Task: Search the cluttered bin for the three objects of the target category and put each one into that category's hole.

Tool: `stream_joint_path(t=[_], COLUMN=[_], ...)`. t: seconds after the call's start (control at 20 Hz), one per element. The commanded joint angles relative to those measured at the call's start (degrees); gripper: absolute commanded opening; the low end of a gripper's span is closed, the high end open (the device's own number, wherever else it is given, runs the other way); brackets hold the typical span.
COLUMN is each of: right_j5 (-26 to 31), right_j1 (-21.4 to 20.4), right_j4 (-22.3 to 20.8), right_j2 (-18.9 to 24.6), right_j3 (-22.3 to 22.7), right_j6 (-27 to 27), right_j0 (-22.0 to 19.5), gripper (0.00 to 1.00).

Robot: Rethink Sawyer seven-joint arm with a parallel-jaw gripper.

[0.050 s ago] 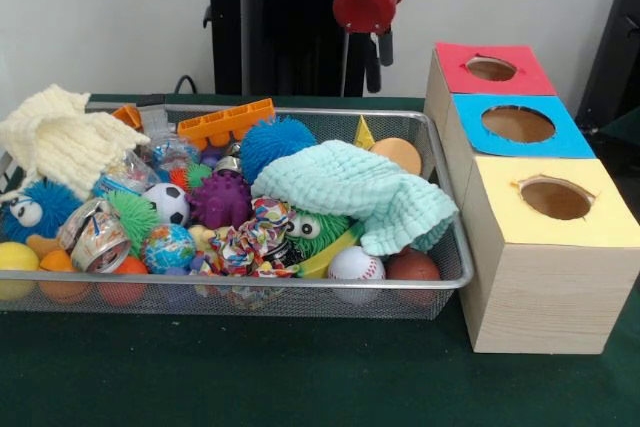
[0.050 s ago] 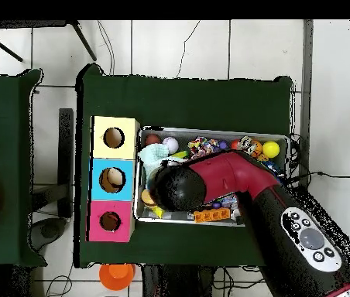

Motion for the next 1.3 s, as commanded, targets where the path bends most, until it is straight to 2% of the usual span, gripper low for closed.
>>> stream_joint_path(t=[0.05,0.4,0.7,1.1,1.3], right_j5=[-2.26,-3.04,-2.83,-2.39,-1.85], right_j1=[5.67,9.06,10.43,9.91,11.21], right_j4=[-3.69,-8.69,-11.90,-12.98,-14.40], right_j2=[-0.54,-0.57,-1.19,0.70,0.01], right_j3=[-4.35,-7.42,-9.42,-8.62,-10.59], right_j6=[-5.01,-8.35,-6.07,-7.03,-7.64], right_j0=[-4.45,-6.82,-5.75,-6.76,-6.21], gripper=[1.00,1.00,1.00,1.00,1.00])
